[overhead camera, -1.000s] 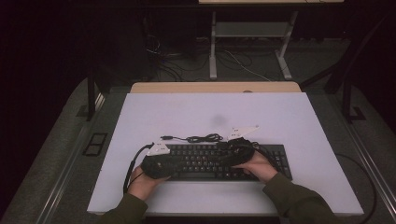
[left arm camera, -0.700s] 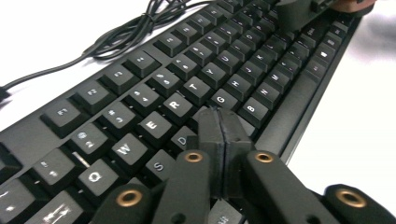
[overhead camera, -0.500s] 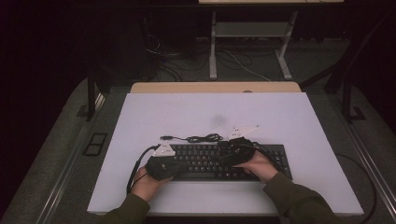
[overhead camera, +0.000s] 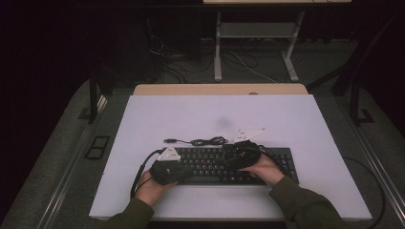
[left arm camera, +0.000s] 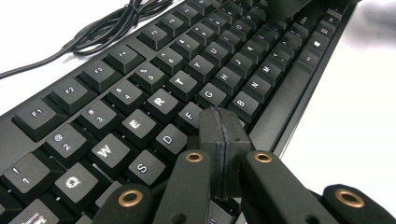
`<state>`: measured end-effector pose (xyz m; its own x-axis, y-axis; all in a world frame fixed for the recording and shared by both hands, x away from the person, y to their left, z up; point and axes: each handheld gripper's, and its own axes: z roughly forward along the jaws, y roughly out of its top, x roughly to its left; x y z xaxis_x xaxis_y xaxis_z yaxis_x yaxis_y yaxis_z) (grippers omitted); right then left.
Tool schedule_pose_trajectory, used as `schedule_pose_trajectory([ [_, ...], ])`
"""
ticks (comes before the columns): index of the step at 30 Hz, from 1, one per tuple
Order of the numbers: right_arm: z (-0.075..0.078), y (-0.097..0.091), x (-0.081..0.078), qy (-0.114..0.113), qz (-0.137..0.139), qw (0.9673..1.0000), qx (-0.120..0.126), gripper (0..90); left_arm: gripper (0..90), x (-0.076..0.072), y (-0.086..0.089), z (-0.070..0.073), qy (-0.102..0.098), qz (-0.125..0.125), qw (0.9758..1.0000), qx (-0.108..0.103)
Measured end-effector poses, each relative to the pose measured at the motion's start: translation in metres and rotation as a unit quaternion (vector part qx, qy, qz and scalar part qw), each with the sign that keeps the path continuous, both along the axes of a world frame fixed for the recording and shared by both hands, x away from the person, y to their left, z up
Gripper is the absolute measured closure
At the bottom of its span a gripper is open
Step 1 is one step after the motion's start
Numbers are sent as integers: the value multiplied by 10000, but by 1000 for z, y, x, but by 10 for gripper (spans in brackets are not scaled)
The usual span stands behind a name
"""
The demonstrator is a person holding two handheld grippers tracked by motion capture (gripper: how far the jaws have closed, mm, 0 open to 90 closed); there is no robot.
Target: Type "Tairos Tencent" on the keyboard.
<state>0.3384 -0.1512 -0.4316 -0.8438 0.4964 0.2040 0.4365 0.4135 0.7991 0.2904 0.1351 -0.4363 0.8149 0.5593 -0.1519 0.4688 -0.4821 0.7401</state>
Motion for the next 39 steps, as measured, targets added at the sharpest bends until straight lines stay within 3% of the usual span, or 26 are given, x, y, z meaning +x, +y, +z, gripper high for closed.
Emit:
schedule_pose_trajectory([
  [26,0,-2,-1,-16,-34,10000,8,282,887,5,6,8,-108,75,9998,-168],
  [39,-1,-3,-2,-33,-76,10000,-38,271,887,16,11,9,-244,155,9996,-68],
])
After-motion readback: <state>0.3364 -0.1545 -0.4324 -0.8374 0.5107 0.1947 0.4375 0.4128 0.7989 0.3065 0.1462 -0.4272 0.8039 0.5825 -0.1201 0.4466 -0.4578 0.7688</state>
